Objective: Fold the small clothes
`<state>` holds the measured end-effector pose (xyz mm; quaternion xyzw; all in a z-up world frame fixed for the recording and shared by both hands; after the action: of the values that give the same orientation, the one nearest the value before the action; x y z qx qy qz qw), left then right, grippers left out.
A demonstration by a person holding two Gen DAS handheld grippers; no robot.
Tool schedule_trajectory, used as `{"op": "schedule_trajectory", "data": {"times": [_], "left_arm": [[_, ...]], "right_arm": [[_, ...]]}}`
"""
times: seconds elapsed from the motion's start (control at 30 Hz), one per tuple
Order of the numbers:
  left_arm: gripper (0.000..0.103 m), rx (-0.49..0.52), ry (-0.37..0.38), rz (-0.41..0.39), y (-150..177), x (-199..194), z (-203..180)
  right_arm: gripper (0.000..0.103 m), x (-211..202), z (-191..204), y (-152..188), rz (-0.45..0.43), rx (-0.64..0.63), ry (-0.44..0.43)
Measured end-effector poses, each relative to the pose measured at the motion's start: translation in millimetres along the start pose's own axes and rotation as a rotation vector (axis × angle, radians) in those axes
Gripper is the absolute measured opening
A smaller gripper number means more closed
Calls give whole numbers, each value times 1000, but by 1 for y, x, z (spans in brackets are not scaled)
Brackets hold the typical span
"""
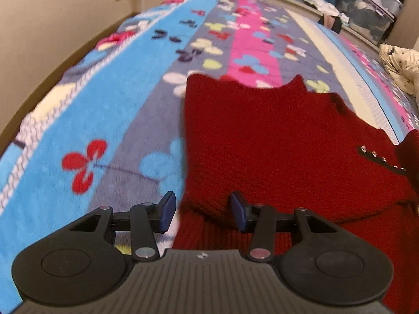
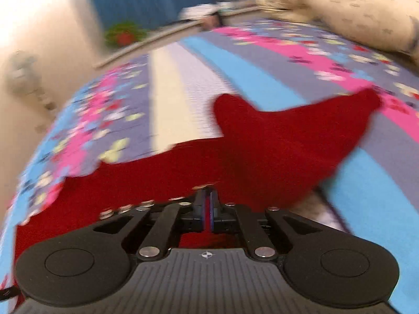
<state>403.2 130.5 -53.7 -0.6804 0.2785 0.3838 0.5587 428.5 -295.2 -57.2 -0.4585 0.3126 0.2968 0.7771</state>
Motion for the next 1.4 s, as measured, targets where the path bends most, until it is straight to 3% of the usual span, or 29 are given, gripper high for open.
{"op": "schedule_trajectory", "data": {"times": [0.07,0.13,0.2,0.27,0.3,0.37,0.47,0.6,0.73,0.87,0.93,1.0,1.13,1.4], "left_arm": [[50,22,-25,-20,-1,-5,-4],[45,59,-51,-94,-3,-18,-12],[45,100,-23,-150,-3,-26,-19],[45,70,-7,-38,1,-5,-15],[53,52,-17,-10,6,3,-11],[53,25,-8,-9,6,4,-7],[53,58,-10,-63,2,-10,-13],[53,121,-24,-92,6,-16,-28],[53,191,-62,-170,7,-29,-41],[53,236,-15,-218,9,-38,-52],[53,228,38,-173,11,-28,-52],[49,205,43,-24,17,-2,-46],[50,229,47,-45,16,-5,-49],[50,288,26,-60,22,-3,-56]], "right_arm": [[13,22,1,12,136,-41,33],[12,20,-2,13,106,-9,34],[13,12,1,8,76,-9,20],[15,18,-2,12,104,-31,61],[15,18,-7,13,104,-11,49],[16,9,-8,6,98,36,31],[28,-15,-10,-14,-19,89,-17],[41,-41,-39,-45,-165,146,6],[41,-49,-90,-61,-225,249,92],[26,-42,-142,-66,-253,363,179],[26,-32,-168,-61,-253,439,215],[29,-21,-191,-53,-237,530,224],[38,-6,-234,-39,-226,699,189],[50,24,-262,-35,-245,820,91]]}}
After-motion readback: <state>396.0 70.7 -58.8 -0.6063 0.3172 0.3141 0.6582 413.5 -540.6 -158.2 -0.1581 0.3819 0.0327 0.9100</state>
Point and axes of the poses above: each gripper's, at about its wrist camera, not at the fingertips, and x roughly the way its jaws point, z to its left, y to its underside, the point moved 1 cm from there along x, roughly the way its jaws point, and after that the axes turned 1 degree about -y, right-handed, at the moved point
